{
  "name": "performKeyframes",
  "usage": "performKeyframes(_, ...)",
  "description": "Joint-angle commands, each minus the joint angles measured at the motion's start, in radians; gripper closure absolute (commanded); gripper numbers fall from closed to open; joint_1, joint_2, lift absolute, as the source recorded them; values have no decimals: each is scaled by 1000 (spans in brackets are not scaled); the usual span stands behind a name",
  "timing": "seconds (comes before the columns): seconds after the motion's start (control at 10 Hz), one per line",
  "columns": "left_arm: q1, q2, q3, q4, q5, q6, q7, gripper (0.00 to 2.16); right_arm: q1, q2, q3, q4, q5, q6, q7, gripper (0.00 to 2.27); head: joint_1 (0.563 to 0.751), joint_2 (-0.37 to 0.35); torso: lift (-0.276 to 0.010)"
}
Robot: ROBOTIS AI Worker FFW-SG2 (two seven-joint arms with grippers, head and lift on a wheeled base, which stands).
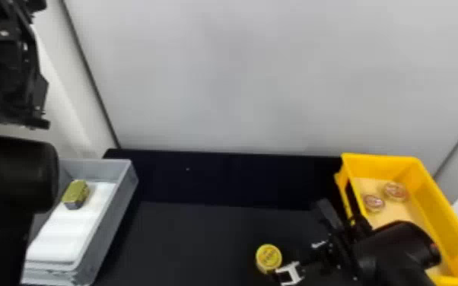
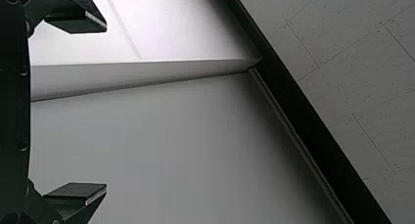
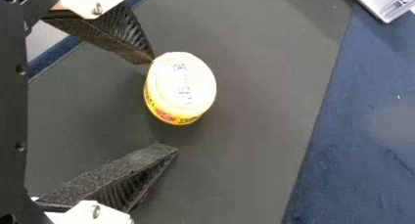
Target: Pick up the round yellow can and place it in the yellow rectangular box
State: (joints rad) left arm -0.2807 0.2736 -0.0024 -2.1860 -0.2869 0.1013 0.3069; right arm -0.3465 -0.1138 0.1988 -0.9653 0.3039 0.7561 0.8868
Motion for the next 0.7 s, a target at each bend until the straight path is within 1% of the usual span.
performKeyframes(0.0,0,0,-1,0,0,0,0,127,0,0,1,3,9,2,5,130,663,54,-10)
performKeyframes(0.2,0,0,-1,-1,0,0,0,127,0,6,-25,-30,8,-19,23,130,663,54,-10)
performKeyframes(0.3,0,0,-1,0,0,2,0,127,-2,5,-25,-89,8,-29,23,136,663,54,-10)
performKeyframes(0.4,0,-2,-4,0,0,3,0,127,-12,5,-32,-133,8,-36,25,145,663,54,-10)
performKeyframes(0.6,-6,-3,-11,0,0,6,0,127,-46,5,-27,-153,8,-47,45,153,663,54,-10)
